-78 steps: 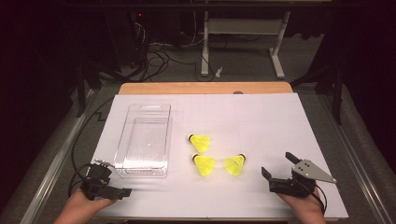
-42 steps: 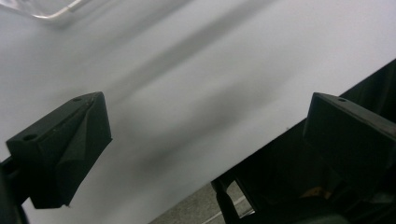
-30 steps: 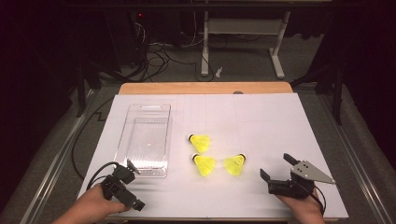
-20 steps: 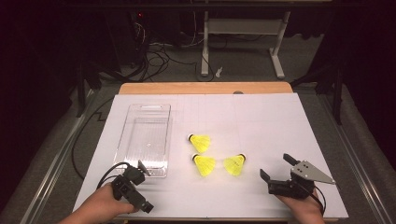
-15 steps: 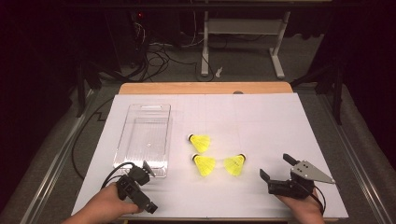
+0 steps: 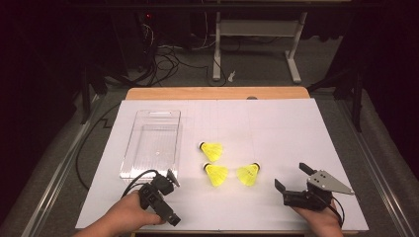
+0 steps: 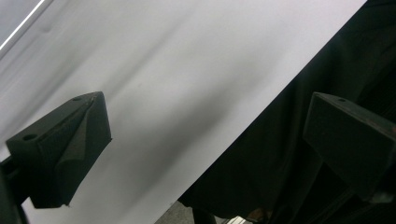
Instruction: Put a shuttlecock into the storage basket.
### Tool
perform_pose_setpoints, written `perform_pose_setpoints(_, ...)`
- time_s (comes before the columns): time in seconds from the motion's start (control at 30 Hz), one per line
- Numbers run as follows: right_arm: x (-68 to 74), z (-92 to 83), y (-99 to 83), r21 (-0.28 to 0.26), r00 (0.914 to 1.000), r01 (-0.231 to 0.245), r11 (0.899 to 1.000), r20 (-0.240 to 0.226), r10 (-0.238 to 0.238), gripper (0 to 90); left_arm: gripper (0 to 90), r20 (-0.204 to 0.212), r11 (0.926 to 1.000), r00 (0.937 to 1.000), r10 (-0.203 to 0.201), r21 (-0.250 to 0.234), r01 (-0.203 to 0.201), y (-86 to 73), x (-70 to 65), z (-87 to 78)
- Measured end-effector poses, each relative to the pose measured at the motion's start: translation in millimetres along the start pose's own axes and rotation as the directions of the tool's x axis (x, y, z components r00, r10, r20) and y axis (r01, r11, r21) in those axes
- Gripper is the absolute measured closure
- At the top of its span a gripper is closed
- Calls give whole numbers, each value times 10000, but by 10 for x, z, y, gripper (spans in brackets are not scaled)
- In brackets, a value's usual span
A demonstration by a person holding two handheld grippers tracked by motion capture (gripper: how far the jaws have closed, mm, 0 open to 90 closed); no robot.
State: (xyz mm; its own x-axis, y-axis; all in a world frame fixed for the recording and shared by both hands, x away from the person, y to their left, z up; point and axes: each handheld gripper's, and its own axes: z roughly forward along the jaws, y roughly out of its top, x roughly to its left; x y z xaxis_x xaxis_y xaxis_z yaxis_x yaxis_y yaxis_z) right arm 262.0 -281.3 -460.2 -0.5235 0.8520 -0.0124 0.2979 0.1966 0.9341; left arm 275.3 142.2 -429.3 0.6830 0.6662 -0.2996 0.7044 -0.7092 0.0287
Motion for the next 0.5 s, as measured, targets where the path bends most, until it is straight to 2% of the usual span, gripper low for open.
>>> perform_pose_setpoints(0.5,13,8,0,17,10000,38,10000,-32,-38,2,17,119,9964,9967,804,244,-806,311,-280,-38)
